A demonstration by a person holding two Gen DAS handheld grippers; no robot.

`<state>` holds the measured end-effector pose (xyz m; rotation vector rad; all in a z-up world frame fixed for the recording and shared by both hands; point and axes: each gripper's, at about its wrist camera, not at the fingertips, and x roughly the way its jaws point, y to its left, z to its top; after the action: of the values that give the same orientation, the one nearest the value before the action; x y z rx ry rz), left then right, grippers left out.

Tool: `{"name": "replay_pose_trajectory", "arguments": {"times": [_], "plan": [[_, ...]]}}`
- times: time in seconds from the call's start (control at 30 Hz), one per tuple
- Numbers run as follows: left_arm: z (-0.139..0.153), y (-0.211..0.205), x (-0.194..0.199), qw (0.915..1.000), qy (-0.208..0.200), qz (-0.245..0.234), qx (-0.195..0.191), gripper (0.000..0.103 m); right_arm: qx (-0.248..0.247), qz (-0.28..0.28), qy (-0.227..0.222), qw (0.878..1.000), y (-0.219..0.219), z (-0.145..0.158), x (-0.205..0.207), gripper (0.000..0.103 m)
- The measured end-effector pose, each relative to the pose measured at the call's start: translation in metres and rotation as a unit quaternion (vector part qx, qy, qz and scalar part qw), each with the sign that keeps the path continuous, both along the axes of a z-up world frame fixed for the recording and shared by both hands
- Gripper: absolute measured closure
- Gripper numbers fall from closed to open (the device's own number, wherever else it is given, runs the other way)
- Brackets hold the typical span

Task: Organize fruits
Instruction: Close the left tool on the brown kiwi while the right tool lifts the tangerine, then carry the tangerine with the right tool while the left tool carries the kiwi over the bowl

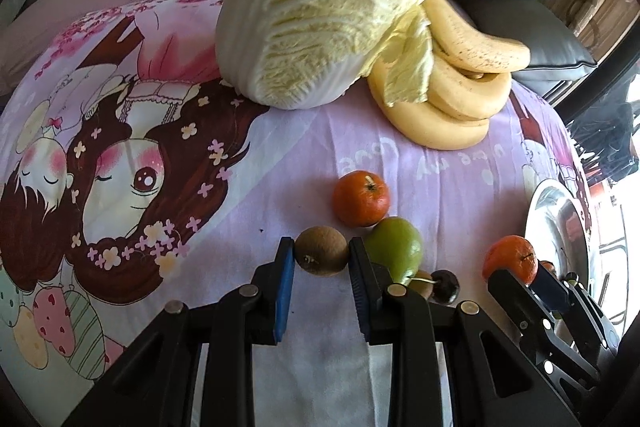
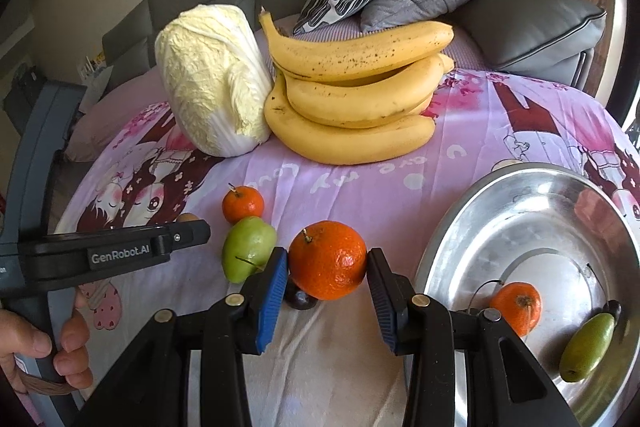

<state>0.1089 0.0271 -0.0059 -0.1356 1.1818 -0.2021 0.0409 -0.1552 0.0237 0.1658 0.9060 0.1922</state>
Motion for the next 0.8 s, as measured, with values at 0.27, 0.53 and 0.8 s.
{"name": "replay_pose_trajectory", "arguments": {"times": [0.27, 0.53, 0.8], "plan": [[0.026, -0.010, -0.012, 0.9996, -0.023, -0.014, -0.002, 0.075, 0.004, -0.012, 0.001, 1.000, -0.011, 0.007, -0.007, 0.060], [0.039, -0.029, -0.018, 0.9983, -0.041, -0.039, -0.012, 0.075, -0.001, -0.019, 0.008, 1.000, -0.022, 0.011, -0.015, 0.060], [0.044, -0.048, -0.021, 0.9966, -0.050, -0.064, -0.013, 0.075, -0.001, -0.040, 0.010, 0.999, -0.041, 0.017, -0.022, 0.060]]}}
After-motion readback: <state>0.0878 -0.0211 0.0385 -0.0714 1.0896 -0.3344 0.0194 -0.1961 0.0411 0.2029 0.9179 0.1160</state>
